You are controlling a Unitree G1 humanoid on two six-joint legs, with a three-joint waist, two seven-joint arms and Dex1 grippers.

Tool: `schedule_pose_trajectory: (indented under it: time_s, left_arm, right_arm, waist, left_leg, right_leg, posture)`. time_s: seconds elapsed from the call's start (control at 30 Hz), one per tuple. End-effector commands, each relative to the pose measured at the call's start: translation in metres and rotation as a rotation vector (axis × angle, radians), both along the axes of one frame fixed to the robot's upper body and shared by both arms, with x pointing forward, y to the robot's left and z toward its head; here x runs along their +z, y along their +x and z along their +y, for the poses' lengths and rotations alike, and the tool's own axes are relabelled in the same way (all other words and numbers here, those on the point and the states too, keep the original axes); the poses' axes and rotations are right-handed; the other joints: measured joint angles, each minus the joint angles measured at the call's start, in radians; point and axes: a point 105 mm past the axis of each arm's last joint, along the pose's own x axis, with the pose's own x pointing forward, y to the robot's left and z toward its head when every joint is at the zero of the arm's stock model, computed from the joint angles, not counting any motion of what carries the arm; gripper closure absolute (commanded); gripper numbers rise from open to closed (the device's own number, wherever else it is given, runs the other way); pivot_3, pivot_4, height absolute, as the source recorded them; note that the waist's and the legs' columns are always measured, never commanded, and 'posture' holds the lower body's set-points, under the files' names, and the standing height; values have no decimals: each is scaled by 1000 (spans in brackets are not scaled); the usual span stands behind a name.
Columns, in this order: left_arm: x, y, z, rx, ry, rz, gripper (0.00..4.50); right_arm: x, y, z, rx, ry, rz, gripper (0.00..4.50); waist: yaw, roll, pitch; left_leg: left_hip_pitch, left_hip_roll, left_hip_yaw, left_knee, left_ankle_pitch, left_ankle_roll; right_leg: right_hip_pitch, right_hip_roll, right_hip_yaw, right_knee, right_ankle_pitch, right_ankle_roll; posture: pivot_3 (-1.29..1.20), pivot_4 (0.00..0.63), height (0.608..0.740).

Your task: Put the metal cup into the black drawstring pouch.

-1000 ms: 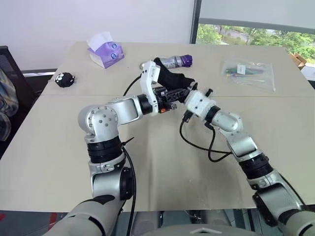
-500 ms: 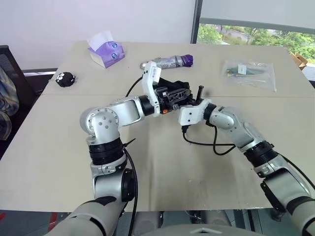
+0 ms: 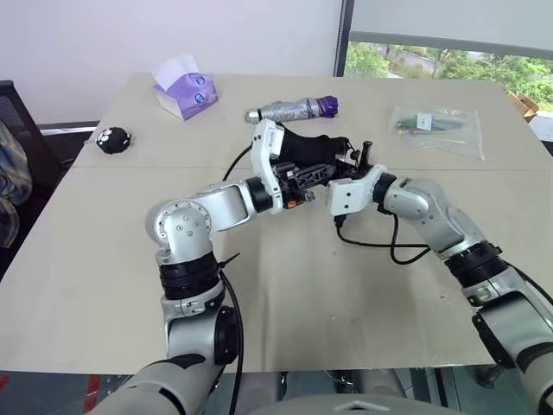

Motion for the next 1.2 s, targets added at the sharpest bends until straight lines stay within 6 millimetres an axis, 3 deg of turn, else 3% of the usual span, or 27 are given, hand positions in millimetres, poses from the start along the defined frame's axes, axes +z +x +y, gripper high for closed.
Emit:
schedule_pose_trajectory:
  time_s: [0.03, 0.13, 0.17, 0.2, 0.37, 0.53, 0.7, 0.83, 1.0, 1.07, 1.2]
  left_arm:
    - [11, 10, 10, 76, -22, -34, 4500]
    - [12, 14, 11, 97, -30, -32, 4500]
    - [13, 14, 10, 95, -37, -32, 4500]
    - [14, 14, 9, 92, -44, -34, 4500]
    - [18, 20, 13, 133, -85, -28, 4500]
    - [28, 31, 20, 180, -159, -13, 4500]
    - [25, 30, 21, 180, -157, 0, 4500]
    - [26, 30, 22, 181, -162, 1, 4500]
    - [28, 30, 23, 180, -165, -5, 4500]
    - [30, 31, 23, 177, -166, -10, 4500]
    - [34, 31, 21, 168, -168, -16, 4500]
  right_arm:
    - [38, -12, 5, 51, 68, -110, 4462]
    - [36, -16, 9, 66, 68, -94, 4462]
    - [35, -17, 9, 67, 70, -83, 3792]
    - [34, -18, 11, 73, 68, -81, 3555]
    - [34, -22, 12, 91, 85, -85, 1285]
    - [29, -26, 8, 97, 85, -53, 1285]
    - [31, -32, 3, 88, 152, -15, 1285]
    - [28, -35, -13, 15, 397, 171, 1285]
    - [12, -39, -36, -85, 599, 383, 1285]
    - [0, -36, -47, -173, 769, 528, 1285]
    - [-33, -33, -46, -286, 839, 723, 1285]
  waist:
    - [-1, 0, 0]
    - [0, 0, 0]
    - [0, 0, 0]
    - [0, 0, 0]
    - [0, 0, 0]
    - [3, 0, 0]
    - [2, 0, 0]
    - [4, 0, 0]
    - [4, 0, 0]
    - [4, -1, 0]
    - [3, 0, 0]
  left_leg:
    - [0, 0, 0, 0, 0, 0]
    - [0, 0, 0, 0, 0, 0]
    - [0, 0, 0, 0, 0, 0]
    - [0, 0, 0, 0, 0, 0]
    - [0, 0, 0, 0, 0, 0]
    - [0, 0, 0, 0, 0, 0]
    - [0, 0, 0, 0, 0, 0]
    - [0, 0, -1, 0, 0, 0]
    - [0, 0, -1, 0, 0, 0]
    - [0, 0, -1, 0, 0, 0]
    - [0, 0, -2, 0, 0, 0]
  right_leg:
    - [0, 0, 0, 0, 0, 0]
    - [0, 0, 0, 0, 0, 0]
    - [0, 0, 0, 0, 0, 0]
    - [0, 0, 0, 0, 0, 0]
    - [0, 0, 0, 0, 0, 0]
    - [0, 0, -1, 0, 0, 0]
    - [0, 0, -1, 0, 0, 0]
    - [0, 0, -2, 0, 0, 0]
    - [1, 0, -2, 0, 0, 0]
    - [1, 0, -2, 0, 0, 0]
    - [1, 1, -2, 0, 0, 0]
  posture:
    - [0, 150, 740]
    - [0, 150, 740]
    - [0, 150, 740]
    - [0, 150, 740]
    - [0, 150, 740]
    - [0, 150, 740]
    - [0, 150, 740]
    - [0, 150, 740]
    - [0, 150, 740]
    - [0, 150, 740]
    - [0, 150, 740]
